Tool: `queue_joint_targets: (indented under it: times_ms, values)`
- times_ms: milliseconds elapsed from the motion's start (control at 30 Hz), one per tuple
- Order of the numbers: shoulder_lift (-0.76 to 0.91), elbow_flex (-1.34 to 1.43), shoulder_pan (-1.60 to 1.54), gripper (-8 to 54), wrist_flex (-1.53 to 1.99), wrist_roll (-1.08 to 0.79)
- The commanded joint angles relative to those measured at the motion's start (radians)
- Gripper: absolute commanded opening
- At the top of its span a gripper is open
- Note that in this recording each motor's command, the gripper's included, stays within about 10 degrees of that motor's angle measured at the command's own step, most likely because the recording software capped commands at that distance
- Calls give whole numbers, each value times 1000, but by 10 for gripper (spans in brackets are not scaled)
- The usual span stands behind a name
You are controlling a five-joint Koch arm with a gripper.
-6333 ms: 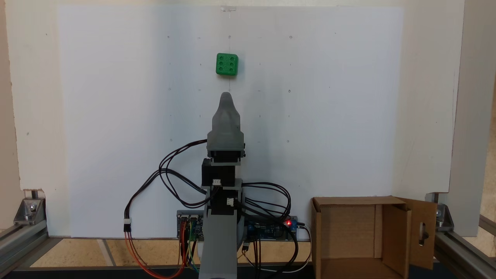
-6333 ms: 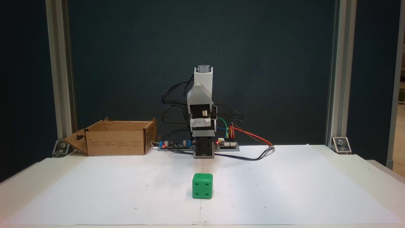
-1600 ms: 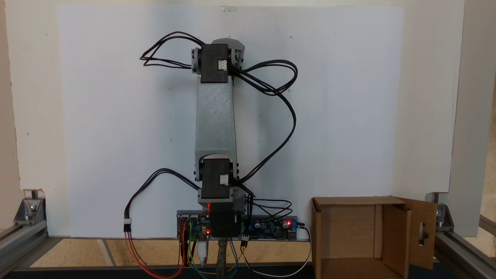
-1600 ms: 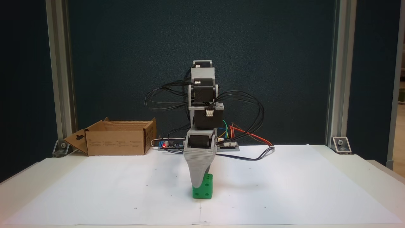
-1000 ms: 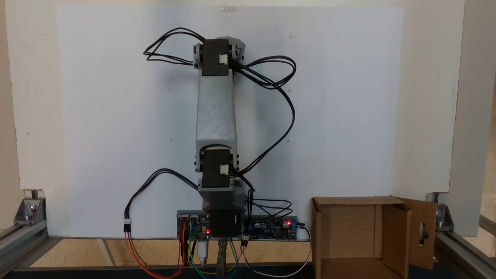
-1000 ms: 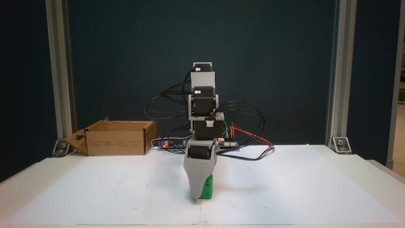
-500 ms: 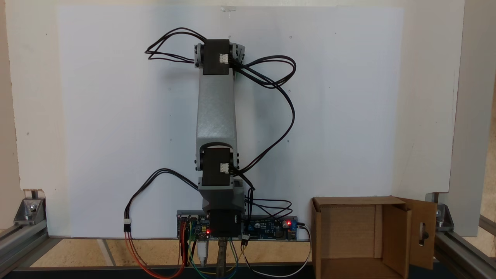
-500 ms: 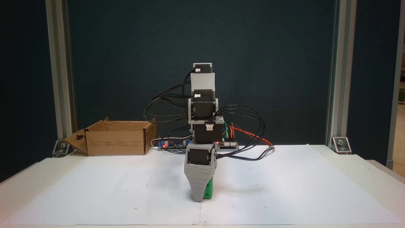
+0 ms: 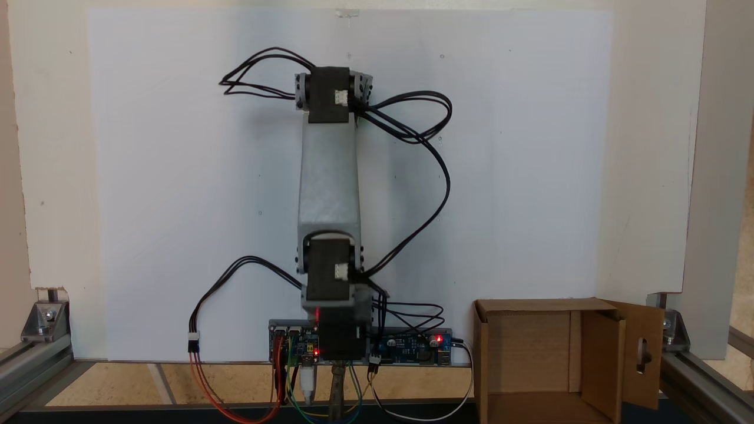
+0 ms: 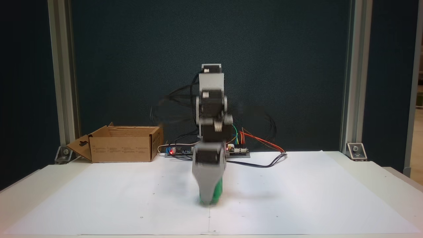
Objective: Grasp a green dice and put it in the bin.
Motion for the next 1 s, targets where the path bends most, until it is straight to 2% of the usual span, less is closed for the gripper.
queue_joint_targets:
  times_ms: [0, 200, 400, 667, 967]
  values:
    - [156, -29, 6, 115, 78, 58]
    - [342, -189, 5, 115, 327, 66]
    - [413, -218, 149, 115, 341, 51]
    - [612, -229, 707, 115, 270, -276]
    - [577, -273, 1362, 115, 235, -437]
